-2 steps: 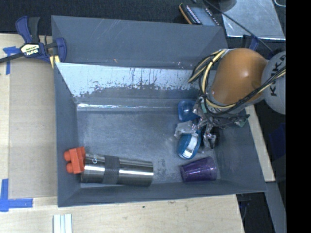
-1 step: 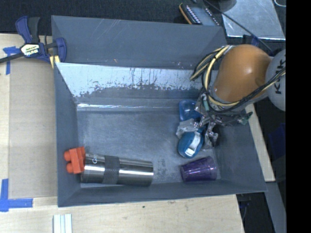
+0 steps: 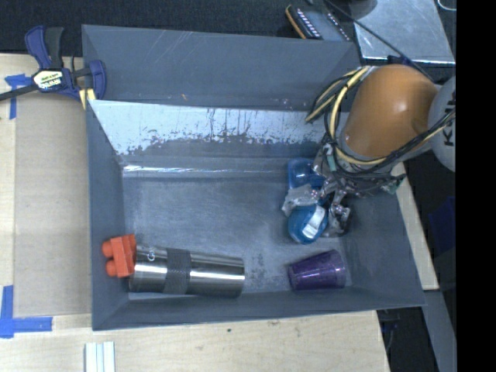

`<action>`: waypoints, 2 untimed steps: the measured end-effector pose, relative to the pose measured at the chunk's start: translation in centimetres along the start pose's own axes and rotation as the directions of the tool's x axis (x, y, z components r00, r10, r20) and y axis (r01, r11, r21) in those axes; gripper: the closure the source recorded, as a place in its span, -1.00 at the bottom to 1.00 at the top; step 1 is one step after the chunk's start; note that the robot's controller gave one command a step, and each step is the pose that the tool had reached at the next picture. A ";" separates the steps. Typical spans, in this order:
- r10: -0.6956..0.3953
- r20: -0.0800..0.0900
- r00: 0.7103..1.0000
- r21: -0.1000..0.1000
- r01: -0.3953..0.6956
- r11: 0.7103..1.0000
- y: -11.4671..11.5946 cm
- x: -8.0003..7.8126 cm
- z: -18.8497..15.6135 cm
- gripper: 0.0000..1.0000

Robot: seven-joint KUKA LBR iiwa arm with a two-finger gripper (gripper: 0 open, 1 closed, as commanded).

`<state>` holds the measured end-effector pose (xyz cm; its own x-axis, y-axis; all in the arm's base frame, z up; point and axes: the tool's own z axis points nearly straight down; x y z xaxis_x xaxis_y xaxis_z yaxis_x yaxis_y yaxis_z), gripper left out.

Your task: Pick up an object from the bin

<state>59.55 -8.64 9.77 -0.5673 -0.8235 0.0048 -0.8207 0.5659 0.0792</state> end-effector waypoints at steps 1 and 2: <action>-0.001 0.004 1.000 0.008 0.001 1.000 -0.1 -0.1 -1.1 1.00; 0.000 0.003 1.000 0.006 0.000 1.000 0.0 -0.1 -1.5 1.00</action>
Offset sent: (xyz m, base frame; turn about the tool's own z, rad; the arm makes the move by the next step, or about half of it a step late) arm 0.0001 -0.0001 0.0227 0.0000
